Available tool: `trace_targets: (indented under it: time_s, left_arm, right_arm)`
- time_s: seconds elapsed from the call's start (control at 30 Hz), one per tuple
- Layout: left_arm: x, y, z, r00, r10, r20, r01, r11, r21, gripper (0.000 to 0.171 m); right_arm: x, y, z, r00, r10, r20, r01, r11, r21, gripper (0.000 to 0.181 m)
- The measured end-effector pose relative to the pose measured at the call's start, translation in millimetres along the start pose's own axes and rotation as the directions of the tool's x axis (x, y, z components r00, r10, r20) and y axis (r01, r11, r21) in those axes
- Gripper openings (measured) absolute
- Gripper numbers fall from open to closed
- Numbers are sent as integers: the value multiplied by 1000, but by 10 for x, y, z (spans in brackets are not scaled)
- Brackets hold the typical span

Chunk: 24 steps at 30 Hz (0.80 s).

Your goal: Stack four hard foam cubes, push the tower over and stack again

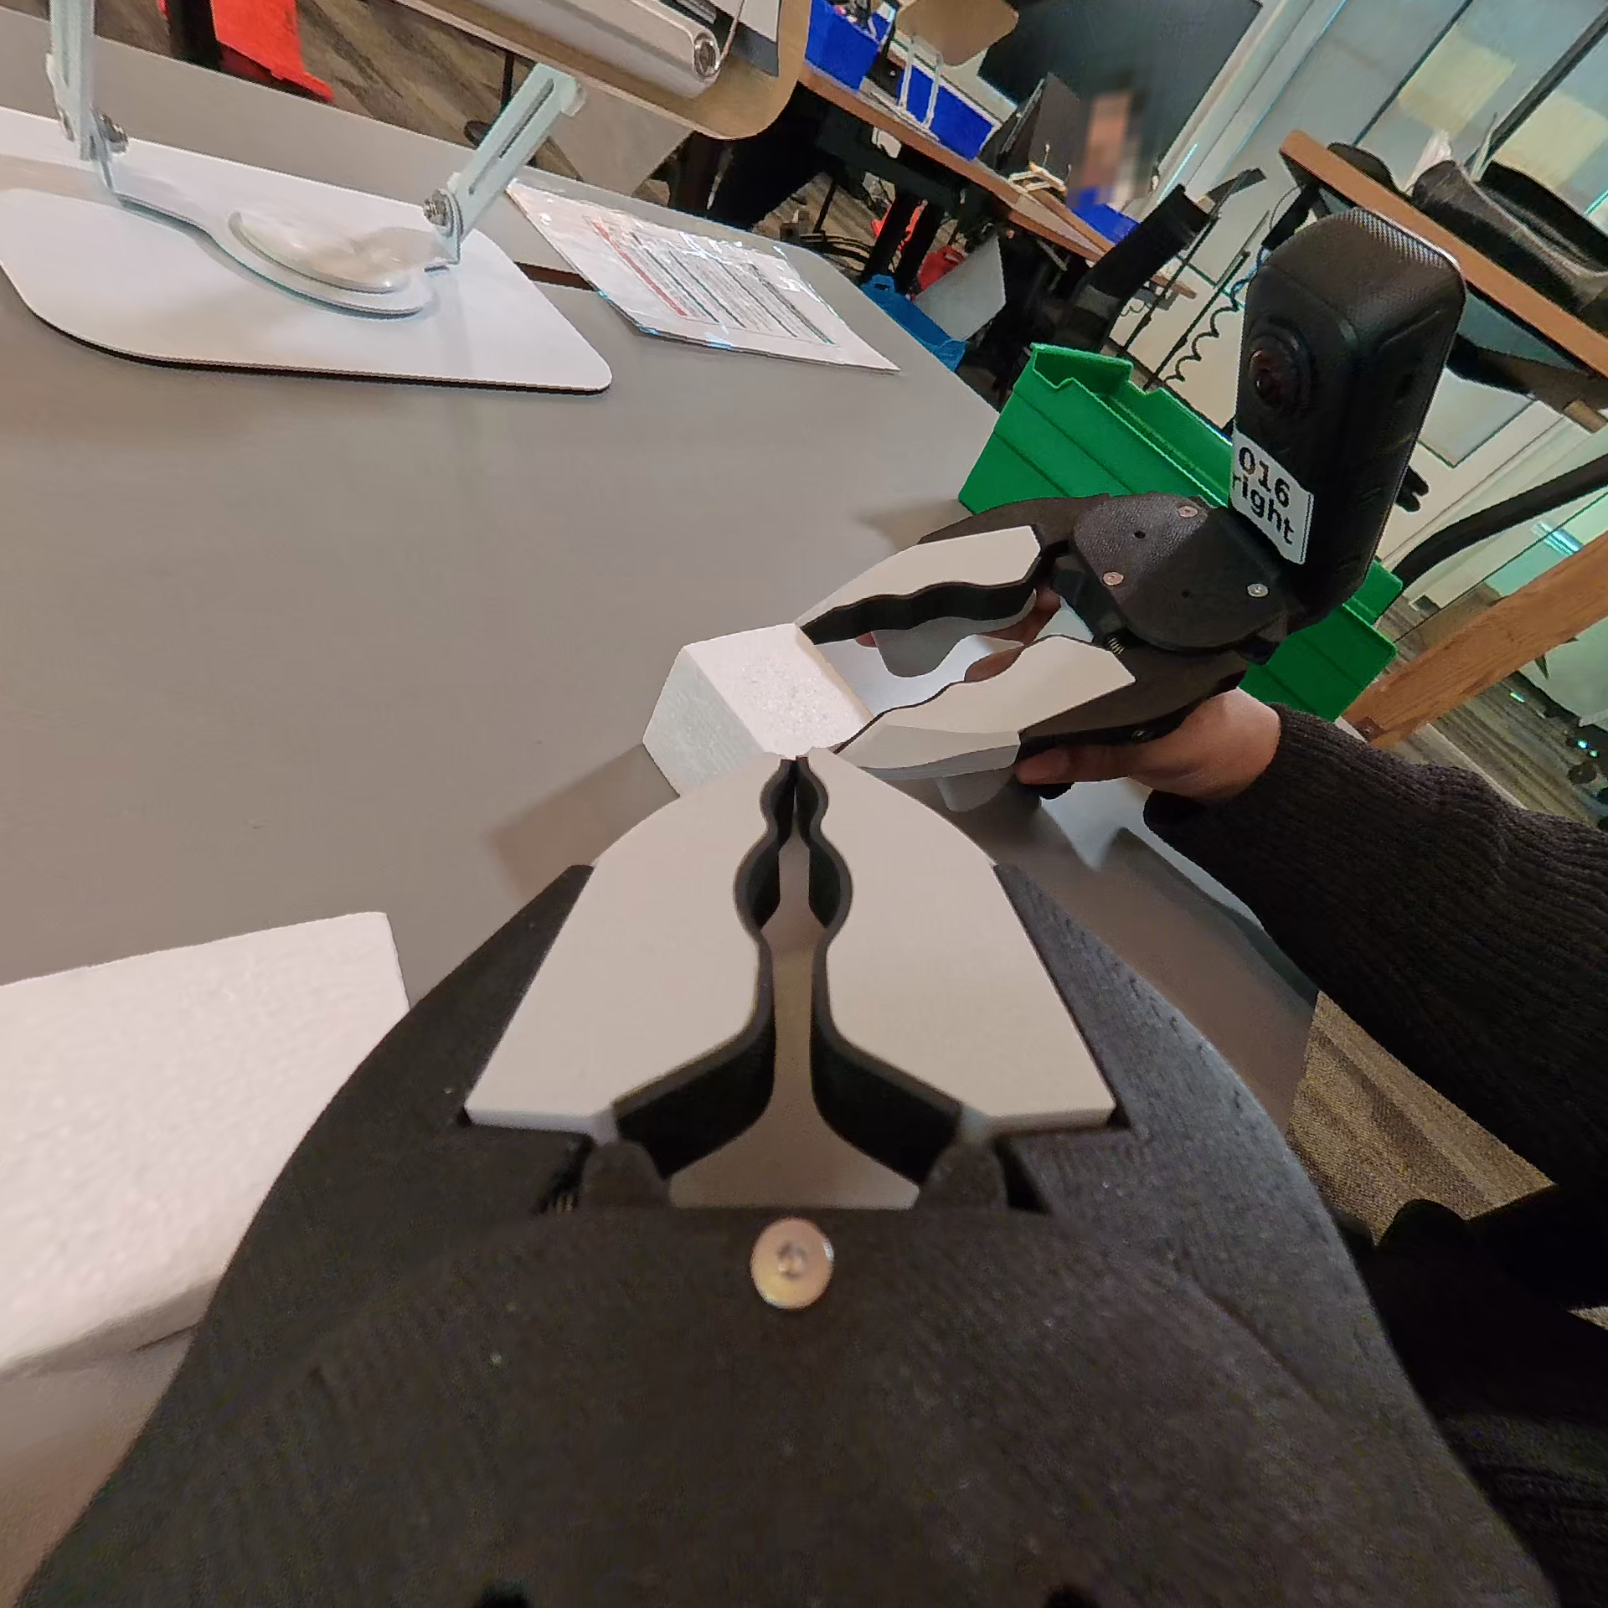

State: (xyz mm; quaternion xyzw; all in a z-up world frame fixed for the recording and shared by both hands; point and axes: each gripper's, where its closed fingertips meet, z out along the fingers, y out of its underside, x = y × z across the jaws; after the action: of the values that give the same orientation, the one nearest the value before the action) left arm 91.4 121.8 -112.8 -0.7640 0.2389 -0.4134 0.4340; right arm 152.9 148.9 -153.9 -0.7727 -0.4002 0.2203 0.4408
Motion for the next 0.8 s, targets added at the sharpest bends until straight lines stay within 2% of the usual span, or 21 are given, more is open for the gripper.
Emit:
trace_targets:
  time_s: [0.33,0.57,0.67,0.8]
  left_arm:
    - [4,2,8,1000,1,-1,-1,1000,-2,1]
    - [15,-15,1,1000,26,-11,-26,1000,1,1]
    - [42,-69,-39,995,84,-57,-83,996,13,2]
    - [118,-405,-291,977,63,-203,-33,988,151,1]
  right_arm:
    - [-8,0,-1,1000,-3,4,3,1000,1,52]
    - [-33,-34,-36,999,8,40,-10,999,32,63]
    - [-24,-43,-65,999,7,46,-9,999,47,68]
    - [3,-158,-148,999,4,35,-8,993,115,64]
